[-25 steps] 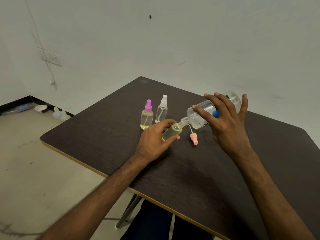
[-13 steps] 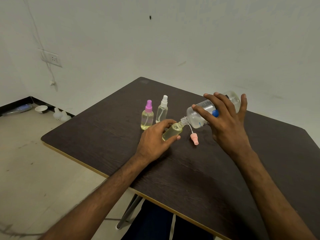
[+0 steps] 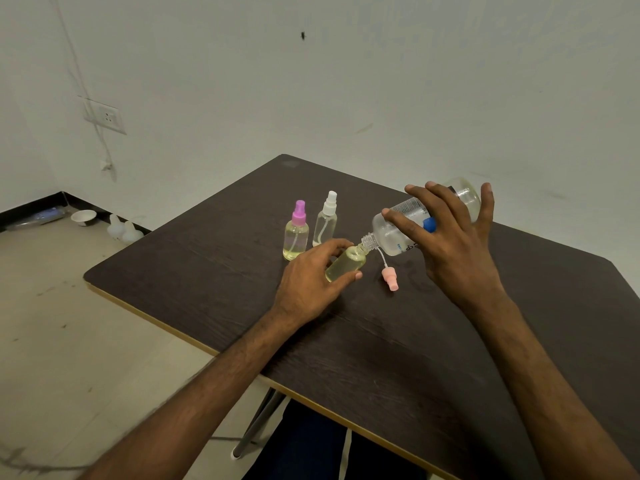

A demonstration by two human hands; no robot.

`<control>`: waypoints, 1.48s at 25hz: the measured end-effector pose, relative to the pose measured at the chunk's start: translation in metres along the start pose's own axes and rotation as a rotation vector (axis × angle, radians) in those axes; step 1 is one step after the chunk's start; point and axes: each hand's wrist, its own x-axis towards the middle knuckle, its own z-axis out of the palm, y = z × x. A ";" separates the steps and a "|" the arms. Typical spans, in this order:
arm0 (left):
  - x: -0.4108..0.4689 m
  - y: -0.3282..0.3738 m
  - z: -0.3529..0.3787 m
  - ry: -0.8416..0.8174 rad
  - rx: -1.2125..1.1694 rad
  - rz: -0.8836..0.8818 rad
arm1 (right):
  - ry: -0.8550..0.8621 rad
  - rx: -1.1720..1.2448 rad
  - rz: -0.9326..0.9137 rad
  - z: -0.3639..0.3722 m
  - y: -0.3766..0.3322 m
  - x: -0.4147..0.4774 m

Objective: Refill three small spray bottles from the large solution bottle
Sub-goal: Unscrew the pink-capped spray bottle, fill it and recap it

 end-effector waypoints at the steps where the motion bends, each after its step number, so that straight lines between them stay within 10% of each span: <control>1: 0.000 0.000 0.000 -0.001 0.001 0.001 | -0.002 0.002 0.002 0.000 0.000 0.000; 15: 0.000 0.002 0.000 0.014 -0.087 -0.053 | -0.093 0.231 0.253 0.007 -0.019 -0.016; 27: 0.000 0.003 0.000 0.050 -0.152 -0.102 | -0.039 1.016 0.859 0.022 -0.030 -0.024; 37: 0.002 -0.002 0.002 0.029 -0.138 -0.134 | -0.036 1.111 1.228 0.056 -0.019 -0.027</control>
